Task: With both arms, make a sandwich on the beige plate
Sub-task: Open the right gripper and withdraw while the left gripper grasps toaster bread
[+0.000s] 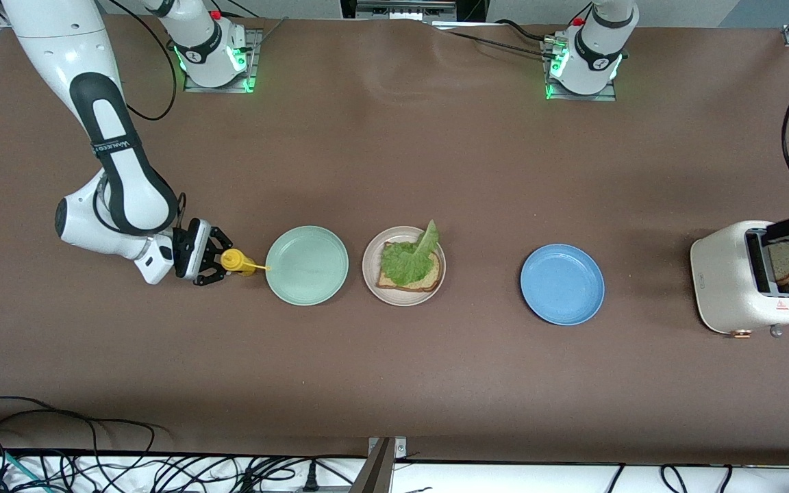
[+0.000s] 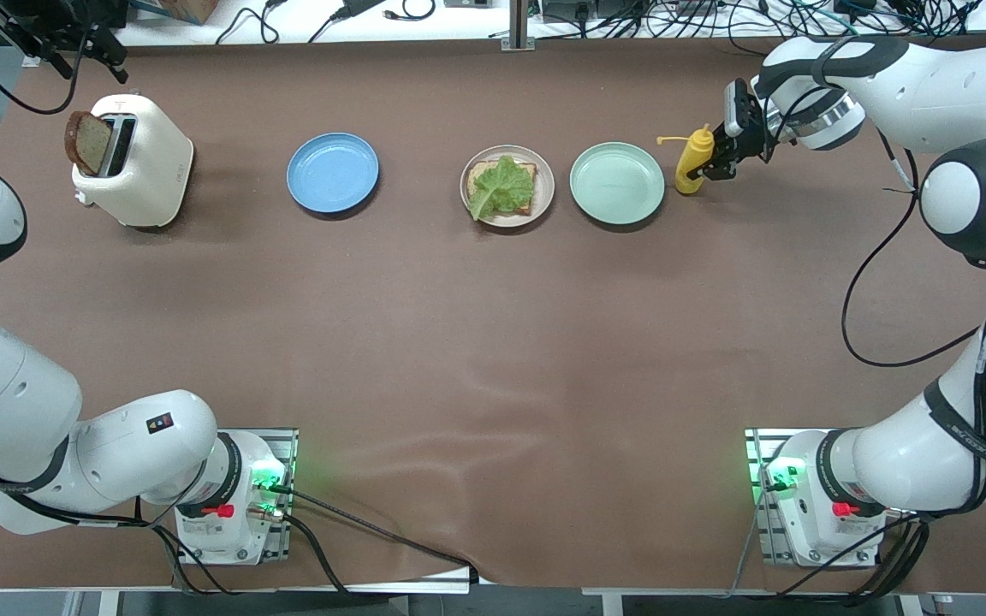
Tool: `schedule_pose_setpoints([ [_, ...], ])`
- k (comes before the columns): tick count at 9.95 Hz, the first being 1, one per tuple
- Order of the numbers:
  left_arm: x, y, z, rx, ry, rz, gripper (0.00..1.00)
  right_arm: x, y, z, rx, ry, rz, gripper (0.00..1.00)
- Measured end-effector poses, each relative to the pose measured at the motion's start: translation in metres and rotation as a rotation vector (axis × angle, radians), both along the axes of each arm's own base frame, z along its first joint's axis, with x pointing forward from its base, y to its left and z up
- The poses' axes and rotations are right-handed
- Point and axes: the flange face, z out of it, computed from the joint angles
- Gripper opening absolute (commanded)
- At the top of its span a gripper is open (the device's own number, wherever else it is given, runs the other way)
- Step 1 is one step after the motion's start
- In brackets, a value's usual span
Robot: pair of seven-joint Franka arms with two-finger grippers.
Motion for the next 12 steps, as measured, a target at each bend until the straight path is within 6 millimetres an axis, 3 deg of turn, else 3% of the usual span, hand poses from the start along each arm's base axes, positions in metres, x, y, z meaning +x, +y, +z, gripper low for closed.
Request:
schedule_pose_setpoints([
  [2, 0.002, 0.033, -0.021, -0.005, -0.007, -0.008, 1.00, 0.007, 0.005, 0.026, 0.026, 0.066, -0.120, 1.00],
  [6, 0.000, 0.071, -0.071, -0.028, 0.017, 0.025, 0.96, 0.011, 0.001, 0.108, -0.012, 0.199, -0.343, 1.00],
  [7, 0.000, 0.074, -0.083, -0.037, 0.031, 0.028, 0.78, 0.010, -0.001, 0.127, -0.036, 0.222, -0.382, 1.00],
  [8, 0.000, 0.073, -0.092, -0.043, 0.042, 0.028, 0.35, 0.007, -0.003, 0.143, -0.058, 0.246, -0.414, 1.00],
  [9, -0.001, 0.073, -0.097, -0.048, 0.052, 0.028, 0.07, 0.005, -0.005, 0.156, -0.096, 0.269, -0.456, 1.00],
  [10, -0.002, 0.074, -0.100, -0.051, 0.060, 0.031, 0.00, 0.003, -0.006, 0.168, -0.133, 0.298, -0.516, 1.00],
  [12, -0.006, 0.080, -0.101, -0.051, 0.074, 0.038, 0.00, -0.005, -0.010, 0.196, -0.193, 0.383, -0.695, 1.00],
])
